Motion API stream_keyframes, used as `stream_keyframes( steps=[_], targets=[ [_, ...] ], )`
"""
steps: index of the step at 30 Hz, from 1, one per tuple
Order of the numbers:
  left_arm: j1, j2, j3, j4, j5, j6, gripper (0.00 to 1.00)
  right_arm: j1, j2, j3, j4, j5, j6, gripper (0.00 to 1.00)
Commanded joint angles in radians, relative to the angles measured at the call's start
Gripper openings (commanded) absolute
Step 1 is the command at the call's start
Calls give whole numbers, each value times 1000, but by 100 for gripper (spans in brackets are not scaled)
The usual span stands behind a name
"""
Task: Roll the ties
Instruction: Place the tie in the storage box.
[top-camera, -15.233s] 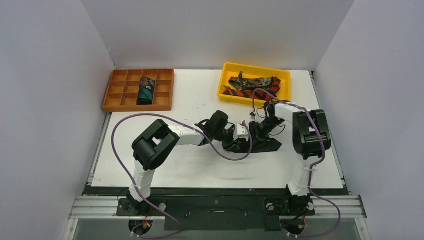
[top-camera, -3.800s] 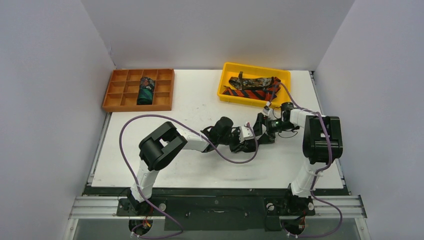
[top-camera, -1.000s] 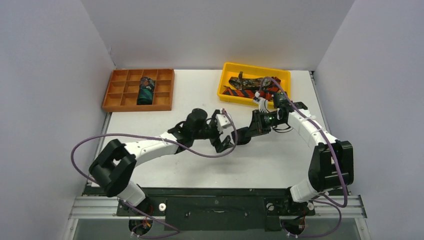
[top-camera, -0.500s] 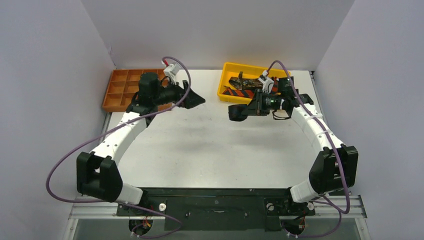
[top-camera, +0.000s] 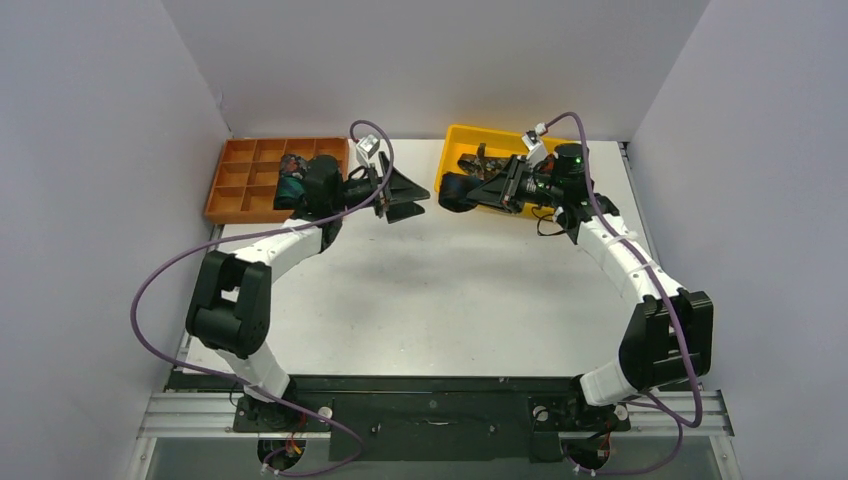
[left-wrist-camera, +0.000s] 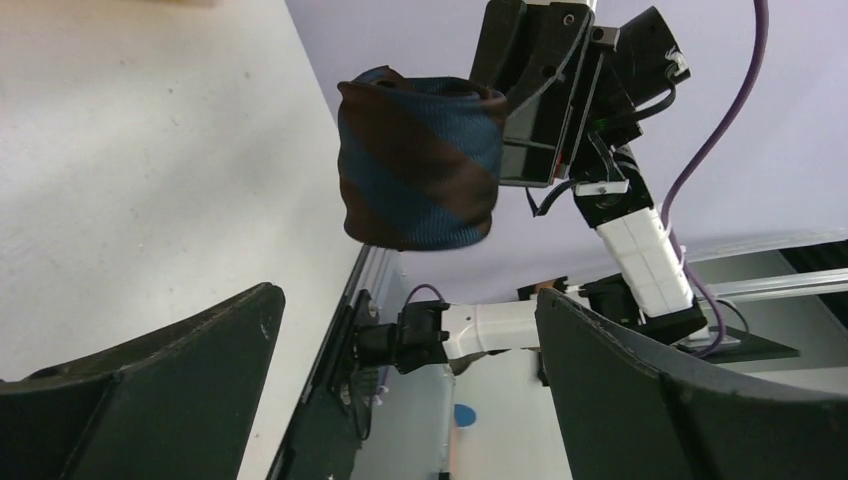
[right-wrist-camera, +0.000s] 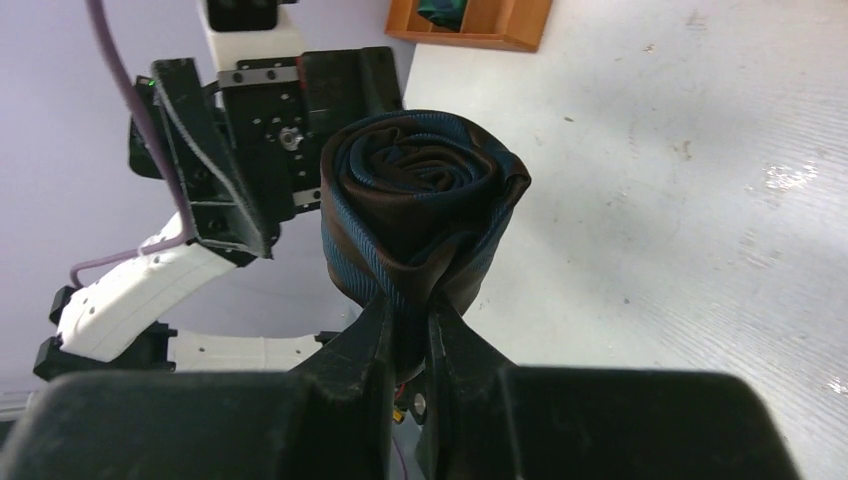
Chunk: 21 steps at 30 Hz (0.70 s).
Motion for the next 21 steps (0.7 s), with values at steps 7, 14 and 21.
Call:
stream_keyframes(
  steps=[7,14,21],
  targets=[
    [-72,75,14,399,-4,-265,97,53,-59,-3,156,-29,79,0],
    [-93,94,16,441,-49,-295,99,78,-50,-19,214,-40,130,0],
    [-95,86,-7,443,-123,-318,86,88,-60,-29,214,-5,138,0]
  ],
)
